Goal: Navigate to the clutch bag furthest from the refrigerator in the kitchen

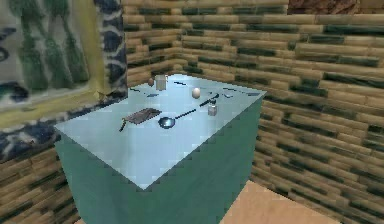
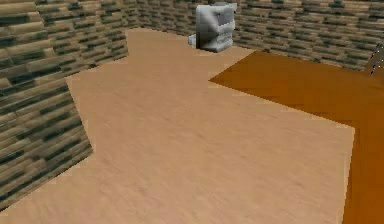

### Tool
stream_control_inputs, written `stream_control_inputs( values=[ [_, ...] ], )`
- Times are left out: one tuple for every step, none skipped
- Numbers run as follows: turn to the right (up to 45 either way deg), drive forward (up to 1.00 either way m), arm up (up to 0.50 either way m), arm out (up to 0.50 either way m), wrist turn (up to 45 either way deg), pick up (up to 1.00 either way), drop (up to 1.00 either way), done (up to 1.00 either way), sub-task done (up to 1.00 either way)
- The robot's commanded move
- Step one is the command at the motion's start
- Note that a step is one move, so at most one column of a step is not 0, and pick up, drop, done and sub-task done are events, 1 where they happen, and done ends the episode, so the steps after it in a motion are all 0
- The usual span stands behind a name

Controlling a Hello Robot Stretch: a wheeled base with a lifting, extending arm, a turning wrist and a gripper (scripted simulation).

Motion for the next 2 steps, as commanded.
stream_control_inputs(
  values=[
    [-12.0,0.0,0.0,0.0,0.0,0.0,0.0,0.0,0.0],
    [0.0,0.0,0.0,0.0,0.0,0.0,0.0,1.0,0.0]
  ],
)
